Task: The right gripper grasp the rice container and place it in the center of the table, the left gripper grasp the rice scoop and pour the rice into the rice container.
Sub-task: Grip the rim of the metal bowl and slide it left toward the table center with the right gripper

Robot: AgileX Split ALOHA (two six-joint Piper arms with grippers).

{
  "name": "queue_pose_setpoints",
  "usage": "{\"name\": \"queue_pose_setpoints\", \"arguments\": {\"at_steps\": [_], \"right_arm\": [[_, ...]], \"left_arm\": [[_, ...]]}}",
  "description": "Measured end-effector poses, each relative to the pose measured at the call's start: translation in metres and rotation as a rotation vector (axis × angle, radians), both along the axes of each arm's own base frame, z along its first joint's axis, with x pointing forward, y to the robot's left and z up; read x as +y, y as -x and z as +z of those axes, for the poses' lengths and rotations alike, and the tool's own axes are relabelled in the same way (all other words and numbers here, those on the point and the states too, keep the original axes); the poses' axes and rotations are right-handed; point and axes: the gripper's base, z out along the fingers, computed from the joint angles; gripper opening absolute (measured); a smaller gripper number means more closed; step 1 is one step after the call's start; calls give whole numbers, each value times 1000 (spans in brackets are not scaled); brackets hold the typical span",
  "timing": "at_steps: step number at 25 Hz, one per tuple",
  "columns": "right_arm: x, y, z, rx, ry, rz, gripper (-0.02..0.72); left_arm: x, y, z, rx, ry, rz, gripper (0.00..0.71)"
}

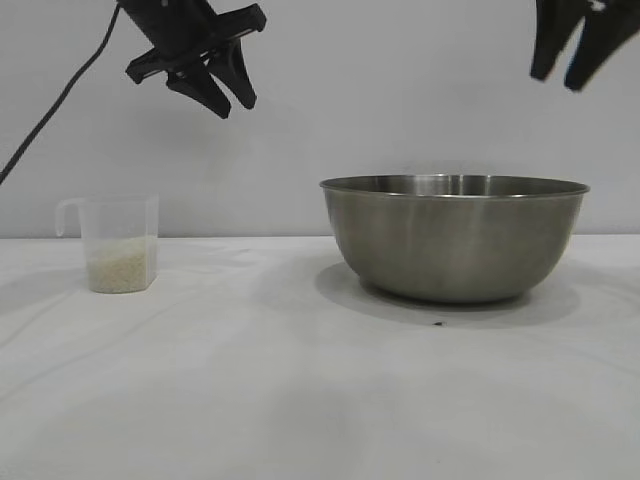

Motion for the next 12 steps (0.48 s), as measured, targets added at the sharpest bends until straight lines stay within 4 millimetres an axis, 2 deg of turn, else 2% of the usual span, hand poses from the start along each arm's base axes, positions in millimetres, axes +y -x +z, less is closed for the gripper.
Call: {"name": "queue_pose_setpoints", "arguments": {"at_steps": [3,7,12], "right_arm": [[-2,9,-24,86,20,3,257],[-3,17,-43,149,29,1,257],[-2,11,-61,151,24,-17,257]], "left_arm": [[0,0,0,0,0,0,211],[0,0,0,0,0,0,211],[0,0,1,-2,0,0,211]]}}
